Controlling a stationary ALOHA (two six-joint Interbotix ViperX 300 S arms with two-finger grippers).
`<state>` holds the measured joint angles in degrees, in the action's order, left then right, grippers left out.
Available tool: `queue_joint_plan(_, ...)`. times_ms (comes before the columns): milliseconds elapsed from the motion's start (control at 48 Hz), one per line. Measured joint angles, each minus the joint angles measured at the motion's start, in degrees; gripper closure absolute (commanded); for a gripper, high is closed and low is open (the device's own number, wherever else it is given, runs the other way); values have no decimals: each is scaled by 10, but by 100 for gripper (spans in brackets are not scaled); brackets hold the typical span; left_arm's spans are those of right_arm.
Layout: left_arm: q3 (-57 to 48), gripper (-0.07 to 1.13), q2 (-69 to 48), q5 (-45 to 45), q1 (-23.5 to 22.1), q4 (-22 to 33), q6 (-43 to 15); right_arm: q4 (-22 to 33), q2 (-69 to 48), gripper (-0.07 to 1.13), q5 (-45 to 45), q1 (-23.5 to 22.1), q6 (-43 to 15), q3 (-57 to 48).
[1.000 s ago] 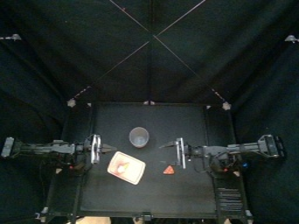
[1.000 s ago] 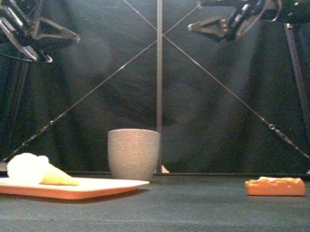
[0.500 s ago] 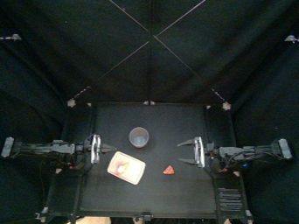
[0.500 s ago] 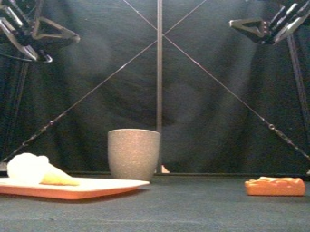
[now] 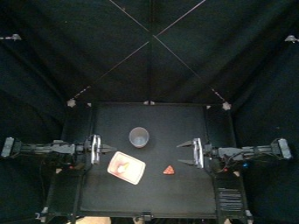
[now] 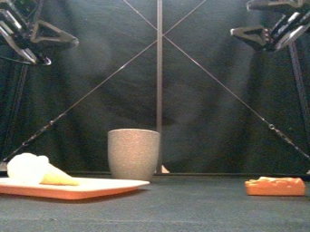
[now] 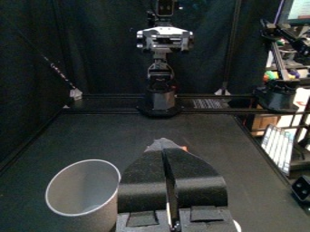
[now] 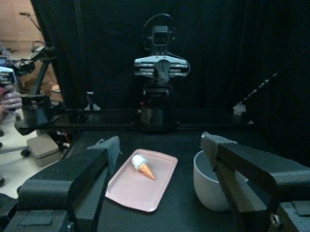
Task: Pick the ice cream then place it on the pink plate
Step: Drop ice cream on the pink plate and return to neutral
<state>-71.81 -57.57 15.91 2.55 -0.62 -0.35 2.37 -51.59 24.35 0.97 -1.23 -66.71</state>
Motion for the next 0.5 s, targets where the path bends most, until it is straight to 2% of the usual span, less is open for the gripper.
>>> queue_joint_plan(229,1,107,-1,0,0,0,0,7,-3,1,69,0,0,-19)
queue_joint_plan(500,0,107,-1,1,0,-2,0,14,-5,1,76,-4,0,-29)
